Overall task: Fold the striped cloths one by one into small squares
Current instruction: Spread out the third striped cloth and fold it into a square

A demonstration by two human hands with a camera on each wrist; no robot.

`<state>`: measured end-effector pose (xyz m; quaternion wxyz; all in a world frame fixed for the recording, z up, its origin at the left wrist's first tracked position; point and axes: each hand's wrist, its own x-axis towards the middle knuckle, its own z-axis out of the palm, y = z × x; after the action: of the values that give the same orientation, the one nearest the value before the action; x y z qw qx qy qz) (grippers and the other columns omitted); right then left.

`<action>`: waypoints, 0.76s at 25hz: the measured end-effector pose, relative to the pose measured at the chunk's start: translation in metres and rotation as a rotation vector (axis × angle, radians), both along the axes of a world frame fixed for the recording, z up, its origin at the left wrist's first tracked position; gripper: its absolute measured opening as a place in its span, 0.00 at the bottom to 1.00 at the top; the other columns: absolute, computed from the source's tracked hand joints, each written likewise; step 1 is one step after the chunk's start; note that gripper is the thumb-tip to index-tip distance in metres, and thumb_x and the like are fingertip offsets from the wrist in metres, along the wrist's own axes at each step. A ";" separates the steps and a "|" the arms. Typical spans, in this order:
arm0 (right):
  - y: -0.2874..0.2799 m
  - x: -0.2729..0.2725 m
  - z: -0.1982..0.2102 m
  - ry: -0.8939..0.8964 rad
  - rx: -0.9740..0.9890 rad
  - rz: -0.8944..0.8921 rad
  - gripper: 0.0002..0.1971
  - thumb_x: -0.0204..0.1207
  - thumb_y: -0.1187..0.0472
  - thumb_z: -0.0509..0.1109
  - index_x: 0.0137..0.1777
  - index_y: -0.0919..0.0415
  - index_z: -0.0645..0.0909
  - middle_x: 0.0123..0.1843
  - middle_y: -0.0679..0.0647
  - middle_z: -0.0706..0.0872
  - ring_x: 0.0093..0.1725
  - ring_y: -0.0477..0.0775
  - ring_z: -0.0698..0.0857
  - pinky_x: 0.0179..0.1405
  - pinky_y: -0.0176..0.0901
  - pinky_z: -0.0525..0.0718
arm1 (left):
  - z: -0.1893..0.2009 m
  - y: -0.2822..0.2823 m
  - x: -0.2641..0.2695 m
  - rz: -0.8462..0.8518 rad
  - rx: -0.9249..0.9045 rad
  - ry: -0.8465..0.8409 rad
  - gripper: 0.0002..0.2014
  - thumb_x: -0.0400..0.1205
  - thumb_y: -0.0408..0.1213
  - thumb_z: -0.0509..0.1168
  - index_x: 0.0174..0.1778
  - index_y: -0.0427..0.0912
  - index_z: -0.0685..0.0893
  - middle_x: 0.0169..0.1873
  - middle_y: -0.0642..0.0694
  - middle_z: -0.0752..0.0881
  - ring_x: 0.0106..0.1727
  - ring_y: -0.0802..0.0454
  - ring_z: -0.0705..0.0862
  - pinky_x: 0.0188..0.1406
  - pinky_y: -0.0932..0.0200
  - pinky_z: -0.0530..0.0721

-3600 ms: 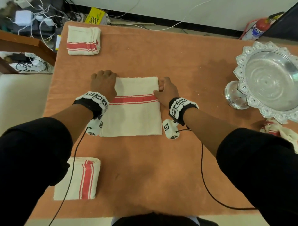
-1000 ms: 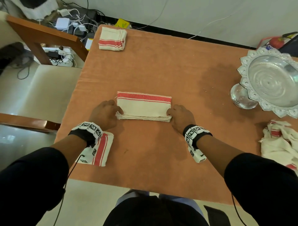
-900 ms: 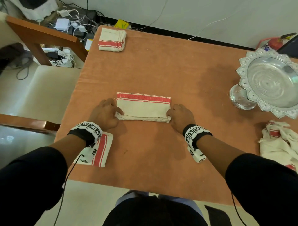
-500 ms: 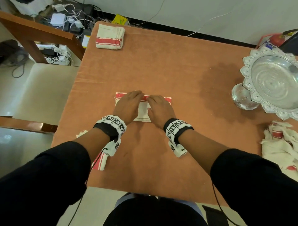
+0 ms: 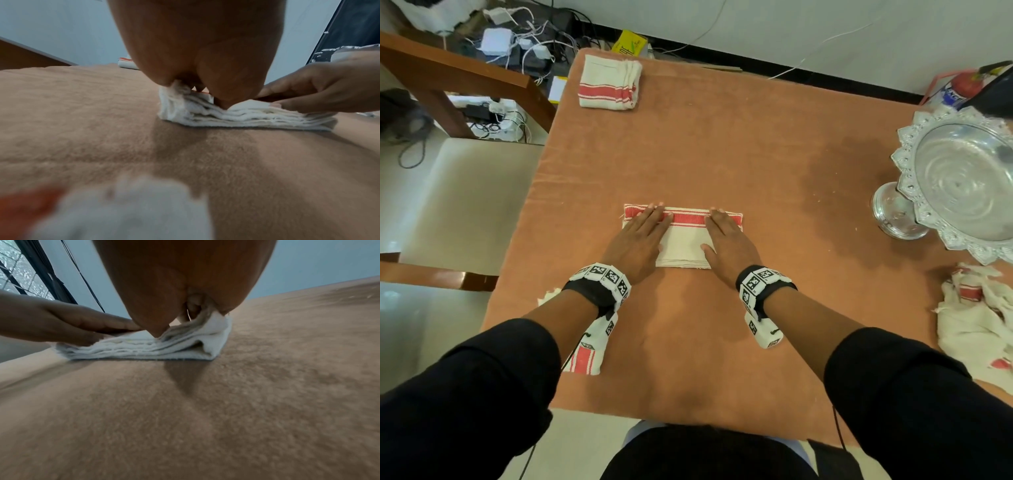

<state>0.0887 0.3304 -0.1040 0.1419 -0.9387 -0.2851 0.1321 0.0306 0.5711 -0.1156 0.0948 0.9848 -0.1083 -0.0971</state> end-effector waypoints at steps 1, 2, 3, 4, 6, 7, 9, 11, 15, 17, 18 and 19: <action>-0.006 0.000 0.000 0.000 -0.002 0.001 0.32 0.87 0.54 0.63 0.87 0.68 0.61 0.89 0.61 0.59 0.89 0.60 0.55 0.89 0.52 0.56 | -0.001 0.003 -0.001 -0.005 0.018 -0.002 0.36 0.88 0.40 0.61 0.91 0.40 0.54 0.91 0.40 0.51 0.92 0.42 0.49 0.91 0.43 0.53; -0.011 0.000 0.000 -0.005 -0.009 0.007 0.32 0.87 0.54 0.63 0.87 0.68 0.61 0.89 0.61 0.59 0.89 0.60 0.55 0.89 0.54 0.57 | -0.001 0.007 -0.002 -0.003 0.039 -0.007 0.36 0.89 0.43 0.61 0.92 0.40 0.53 0.91 0.40 0.51 0.92 0.42 0.49 0.91 0.43 0.52; -0.015 0.000 -0.001 -0.010 -0.017 0.012 0.32 0.88 0.54 0.63 0.87 0.68 0.61 0.89 0.62 0.59 0.89 0.60 0.55 0.89 0.53 0.56 | -0.001 0.010 -0.002 0.008 0.064 -0.012 0.37 0.89 0.47 0.59 0.91 0.39 0.53 0.91 0.40 0.51 0.92 0.43 0.49 0.91 0.42 0.51; -0.019 0.000 -0.001 -0.016 -0.023 0.011 0.32 0.88 0.54 0.63 0.87 0.68 0.60 0.90 0.62 0.58 0.89 0.60 0.55 0.89 0.52 0.54 | -0.002 0.015 -0.002 0.026 0.085 -0.015 0.37 0.90 0.52 0.57 0.92 0.39 0.52 0.91 0.40 0.51 0.92 0.43 0.48 0.91 0.41 0.50; -0.027 -0.001 -0.001 -0.028 -0.036 0.000 0.32 0.88 0.54 0.62 0.88 0.67 0.60 0.90 0.61 0.57 0.90 0.59 0.53 0.89 0.48 0.51 | -0.004 0.024 -0.005 0.072 0.096 -0.011 0.39 0.89 0.60 0.49 0.92 0.41 0.51 0.92 0.42 0.50 0.92 0.43 0.47 0.90 0.38 0.49; -0.031 -0.002 -0.002 -0.034 -0.045 -0.007 0.32 0.88 0.53 0.62 0.88 0.66 0.59 0.91 0.60 0.56 0.90 0.59 0.53 0.89 0.48 0.52 | -0.005 0.029 -0.007 0.092 0.094 0.001 0.40 0.88 0.63 0.46 0.92 0.43 0.50 0.92 0.44 0.48 0.92 0.43 0.45 0.90 0.38 0.48; -0.039 -0.002 -0.005 -0.037 -0.075 -0.016 0.33 0.89 0.50 0.60 0.89 0.64 0.56 0.91 0.58 0.53 0.90 0.58 0.51 0.89 0.50 0.55 | -0.008 0.035 -0.010 0.124 0.091 0.030 0.41 0.86 0.67 0.42 0.92 0.48 0.46 0.92 0.48 0.43 0.92 0.40 0.42 0.89 0.37 0.47; -0.044 -0.001 -0.007 -0.041 -0.114 -0.012 0.33 0.90 0.48 0.57 0.90 0.62 0.54 0.92 0.56 0.50 0.91 0.56 0.49 0.88 0.51 0.56 | -0.009 0.035 -0.010 0.143 0.106 0.038 0.42 0.86 0.69 0.39 0.92 0.49 0.44 0.92 0.48 0.41 0.92 0.39 0.41 0.89 0.35 0.48; -0.044 -0.002 -0.012 -0.040 -0.161 -0.007 0.34 0.90 0.47 0.55 0.91 0.61 0.50 0.92 0.55 0.47 0.91 0.57 0.46 0.87 0.58 0.59 | -0.006 0.031 -0.007 0.149 0.118 0.092 0.43 0.83 0.70 0.36 0.92 0.49 0.44 0.92 0.48 0.40 0.91 0.37 0.40 0.89 0.32 0.48; -0.042 -0.002 -0.012 -0.010 -0.168 -0.018 0.35 0.90 0.47 0.55 0.91 0.60 0.49 0.92 0.54 0.45 0.91 0.58 0.46 0.87 0.59 0.58 | -0.001 0.029 -0.005 0.153 0.142 0.130 0.45 0.81 0.70 0.36 0.92 0.49 0.45 0.92 0.47 0.41 0.91 0.35 0.39 0.88 0.29 0.45; -0.041 -0.002 -0.009 0.004 -0.158 -0.029 0.35 0.89 0.47 0.56 0.91 0.59 0.50 0.92 0.55 0.46 0.91 0.59 0.47 0.87 0.59 0.58 | 0.003 0.027 -0.003 0.158 0.157 0.141 0.46 0.81 0.70 0.39 0.92 0.48 0.46 0.92 0.46 0.42 0.91 0.34 0.38 0.87 0.28 0.43; -0.040 0.000 -0.006 0.013 -0.129 -0.049 0.36 0.88 0.48 0.60 0.90 0.59 0.52 0.92 0.56 0.50 0.90 0.61 0.50 0.87 0.60 0.59 | 0.008 0.024 0.002 0.161 0.164 0.139 0.46 0.81 0.69 0.43 0.92 0.46 0.48 0.92 0.45 0.44 0.90 0.33 0.37 0.87 0.27 0.41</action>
<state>0.0885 0.2903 -0.1100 0.0863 -0.9517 -0.2521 0.1528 0.0323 0.5948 -0.1081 0.0289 0.9857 -0.0137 -0.1656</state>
